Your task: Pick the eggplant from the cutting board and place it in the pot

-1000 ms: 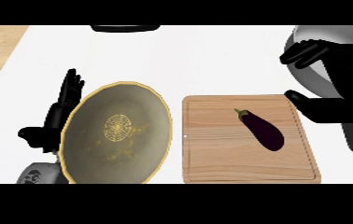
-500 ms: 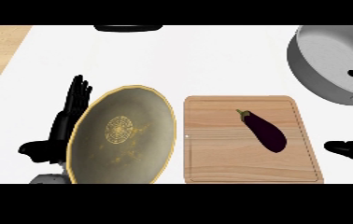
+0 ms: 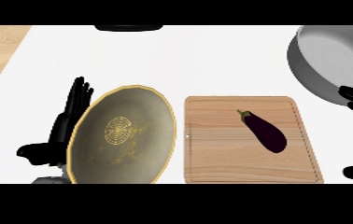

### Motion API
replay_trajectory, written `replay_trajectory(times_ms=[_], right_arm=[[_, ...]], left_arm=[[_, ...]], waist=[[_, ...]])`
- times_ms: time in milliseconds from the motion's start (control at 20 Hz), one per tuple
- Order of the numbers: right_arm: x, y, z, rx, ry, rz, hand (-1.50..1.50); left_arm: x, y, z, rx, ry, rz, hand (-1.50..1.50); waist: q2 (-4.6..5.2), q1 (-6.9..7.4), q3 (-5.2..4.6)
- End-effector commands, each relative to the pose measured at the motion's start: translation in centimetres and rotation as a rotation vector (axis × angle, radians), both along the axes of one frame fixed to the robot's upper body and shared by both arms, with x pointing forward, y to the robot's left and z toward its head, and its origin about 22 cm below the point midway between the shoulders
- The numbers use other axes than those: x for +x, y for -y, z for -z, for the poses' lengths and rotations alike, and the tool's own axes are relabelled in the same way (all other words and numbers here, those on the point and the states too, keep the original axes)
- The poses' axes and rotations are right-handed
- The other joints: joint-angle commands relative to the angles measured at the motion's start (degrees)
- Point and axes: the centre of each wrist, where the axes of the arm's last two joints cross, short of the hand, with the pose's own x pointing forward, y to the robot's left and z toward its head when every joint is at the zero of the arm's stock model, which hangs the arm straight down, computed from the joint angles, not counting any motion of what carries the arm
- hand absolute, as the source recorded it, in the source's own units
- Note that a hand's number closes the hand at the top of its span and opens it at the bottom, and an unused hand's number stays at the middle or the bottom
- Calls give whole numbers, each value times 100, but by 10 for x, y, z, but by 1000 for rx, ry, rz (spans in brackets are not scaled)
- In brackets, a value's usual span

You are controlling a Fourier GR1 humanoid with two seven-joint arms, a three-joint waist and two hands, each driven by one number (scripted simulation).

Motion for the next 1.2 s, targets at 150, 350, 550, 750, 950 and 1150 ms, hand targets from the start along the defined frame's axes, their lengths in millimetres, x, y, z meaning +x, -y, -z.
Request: replay_trajectory(times_ms=[150, 350, 550, 750, 950, 1150], right_arm=[[-8, -37, 3, -355, -112, 93, -150], [-25, -61, 19, -377, -149, 102, -150], [-11, -76, 12, -396, -182, 100, -150], [-2, -86, 39, -508, -202, 159, -150], [5, -97, 58, -548, -254, 157, -150], [4, -109, 75, -531, -262, 146, -150]], left_arm=[[-16, 12, 6, -5, -24, 24, 0], [-8, 8, 10, -8, -25, 27, 0], [11, 0, -20, 2, -19, 24, 0], [-1, 7, 18, -13, -8, 26, 0], [1, 15, 10, -10, -11, 29, 0], [-4, 12, -5, 3, -11, 34, 0]], waist=[[15, 76, -15], [21, 19, -11], [22, 33, -9], [32, 48, -11], [29, 47, -9], [22, 42, -8]])
